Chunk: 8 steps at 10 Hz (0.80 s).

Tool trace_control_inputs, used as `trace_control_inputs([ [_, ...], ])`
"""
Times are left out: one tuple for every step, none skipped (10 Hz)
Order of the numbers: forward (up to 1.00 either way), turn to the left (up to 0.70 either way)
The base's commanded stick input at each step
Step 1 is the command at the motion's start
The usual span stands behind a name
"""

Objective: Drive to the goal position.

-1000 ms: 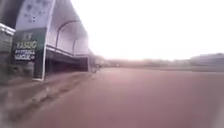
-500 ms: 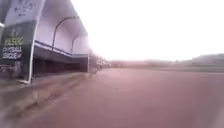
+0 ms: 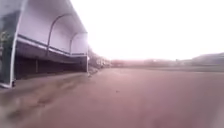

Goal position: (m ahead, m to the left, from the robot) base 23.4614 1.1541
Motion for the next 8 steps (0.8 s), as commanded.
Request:
trace_control_inputs([
  [0.7,0.0],
  [0.7,0.0],
  [0.7,0.0],
  [0.7,0.0],
  [0.7,0.0],
  [0.7,0.0],
  [0.7,0.0],
  [0.7,0.0],
])
